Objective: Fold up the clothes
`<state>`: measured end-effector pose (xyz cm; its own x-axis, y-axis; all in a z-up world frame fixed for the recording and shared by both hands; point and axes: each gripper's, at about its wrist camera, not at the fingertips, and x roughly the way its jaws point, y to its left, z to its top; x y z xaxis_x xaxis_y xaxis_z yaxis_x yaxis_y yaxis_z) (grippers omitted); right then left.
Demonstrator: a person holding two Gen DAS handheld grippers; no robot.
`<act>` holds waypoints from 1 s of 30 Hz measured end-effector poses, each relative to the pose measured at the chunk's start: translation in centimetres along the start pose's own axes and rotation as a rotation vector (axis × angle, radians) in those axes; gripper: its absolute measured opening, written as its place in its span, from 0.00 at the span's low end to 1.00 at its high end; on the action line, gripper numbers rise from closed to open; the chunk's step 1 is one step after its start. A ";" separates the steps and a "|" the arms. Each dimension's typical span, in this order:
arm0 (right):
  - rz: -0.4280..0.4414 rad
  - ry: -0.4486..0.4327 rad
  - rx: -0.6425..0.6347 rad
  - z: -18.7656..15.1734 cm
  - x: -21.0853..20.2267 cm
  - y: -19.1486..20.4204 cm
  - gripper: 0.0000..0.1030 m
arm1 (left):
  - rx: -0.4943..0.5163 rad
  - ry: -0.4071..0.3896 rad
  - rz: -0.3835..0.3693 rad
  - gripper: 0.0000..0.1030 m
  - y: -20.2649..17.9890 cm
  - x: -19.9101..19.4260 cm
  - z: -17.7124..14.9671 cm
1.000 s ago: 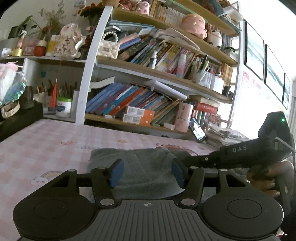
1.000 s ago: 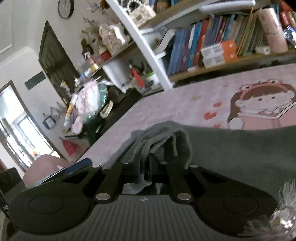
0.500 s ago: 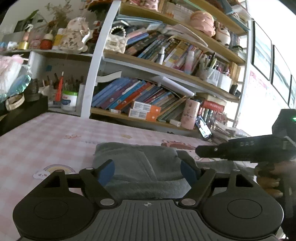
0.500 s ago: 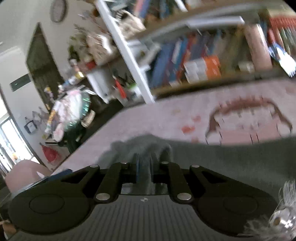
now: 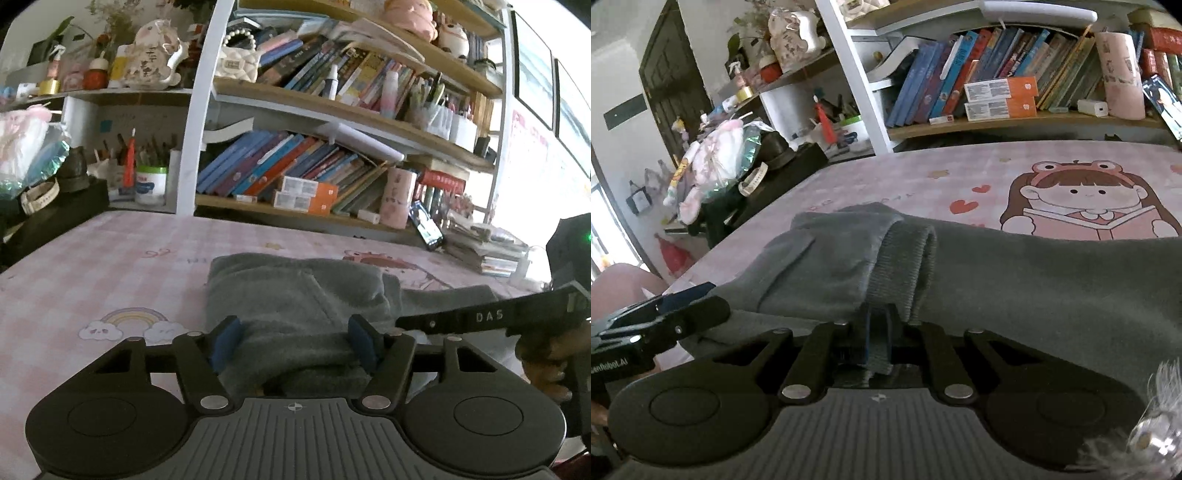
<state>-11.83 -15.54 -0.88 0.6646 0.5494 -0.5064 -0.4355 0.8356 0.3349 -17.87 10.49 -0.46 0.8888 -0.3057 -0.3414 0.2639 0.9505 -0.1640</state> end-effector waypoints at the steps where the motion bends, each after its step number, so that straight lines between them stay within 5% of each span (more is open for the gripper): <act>1: 0.000 0.000 0.001 0.0 0.1 -0.1 0.06 | 0.006 0.000 0.004 0.62 -0.1 0.0 0.0; 8: -0.008 -0.019 0.000 0.0 -0.8 0.0 0.06 | 0.028 -0.025 0.021 0.64 -0.8 -0.8 0.3; 15: -0.039 -0.075 -0.004 -0.1 -4.1 -0.2 0.35 | 0.115 -0.110 -0.030 0.77 -3.0 -2.1 1.1; 30: -0.171 -0.087 0.087 -2.9 -12.2 -5.2 0.78 | 0.152 -0.002 0.023 0.97 -6.8 -1.1 1.1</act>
<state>-19.38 -26.60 1.23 0.7762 0.3942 -0.4921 -0.2601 0.9112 0.3196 -20.19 4.45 2.04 0.8961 -0.2834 -0.3415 0.2968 0.9548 -0.0136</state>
